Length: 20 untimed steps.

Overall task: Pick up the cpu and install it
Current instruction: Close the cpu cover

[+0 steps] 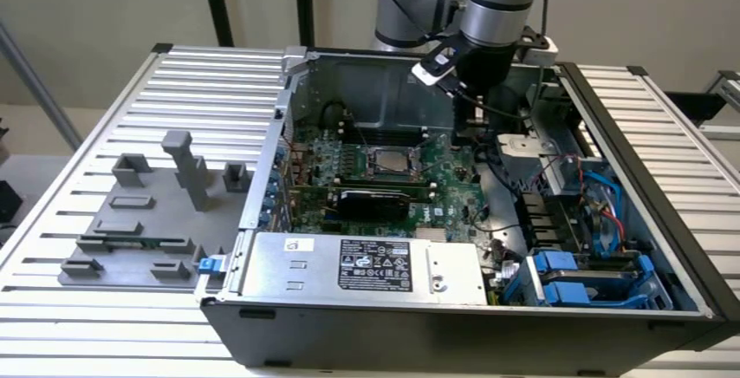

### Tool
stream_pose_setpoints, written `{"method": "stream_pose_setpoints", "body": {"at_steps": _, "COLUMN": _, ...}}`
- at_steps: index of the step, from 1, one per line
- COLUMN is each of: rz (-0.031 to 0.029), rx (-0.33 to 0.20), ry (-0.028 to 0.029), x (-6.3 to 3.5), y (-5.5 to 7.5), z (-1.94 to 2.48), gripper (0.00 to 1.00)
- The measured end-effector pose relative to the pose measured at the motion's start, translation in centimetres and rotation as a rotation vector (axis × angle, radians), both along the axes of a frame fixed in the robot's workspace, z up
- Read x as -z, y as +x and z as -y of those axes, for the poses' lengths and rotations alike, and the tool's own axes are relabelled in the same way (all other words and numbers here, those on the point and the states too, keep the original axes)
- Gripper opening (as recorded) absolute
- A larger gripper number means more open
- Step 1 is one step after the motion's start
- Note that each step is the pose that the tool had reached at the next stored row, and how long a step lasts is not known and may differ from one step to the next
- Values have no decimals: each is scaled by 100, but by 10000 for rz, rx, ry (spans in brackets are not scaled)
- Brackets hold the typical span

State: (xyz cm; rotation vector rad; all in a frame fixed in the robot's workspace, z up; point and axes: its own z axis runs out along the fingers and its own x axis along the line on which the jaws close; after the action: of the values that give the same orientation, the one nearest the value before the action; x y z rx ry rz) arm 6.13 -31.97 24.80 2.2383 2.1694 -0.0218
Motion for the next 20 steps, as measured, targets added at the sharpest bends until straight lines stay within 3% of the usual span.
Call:
{"method": "stream_pose_setpoints", "body": {"at_steps": 3, "rz": -20, "rx": 1, "ry": 17, "x": 6, "y": 34, "z": -1, "gripper": 11}}
{"method": "stream_pose_setpoints", "body": {"at_steps": 6, "rz": -113, "rx": -2, "ry": 12, "x": -93, "y": 75, "z": -1, "gripper": 11}}
{"method": "stream_pose_setpoints", "body": {"at_steps": 11, "rz": -131, "rx": -7, "ry": 10, "x": -74, "y": 70, "z": -1, "gripper": 11}}
{"method": "stream_pose_setpoints", "body": {"at_steps": 20, "rz": -190, "rx": -8, "ry": 9, "x": 20, "y": -316, "z": -1, "gripper": 11}}
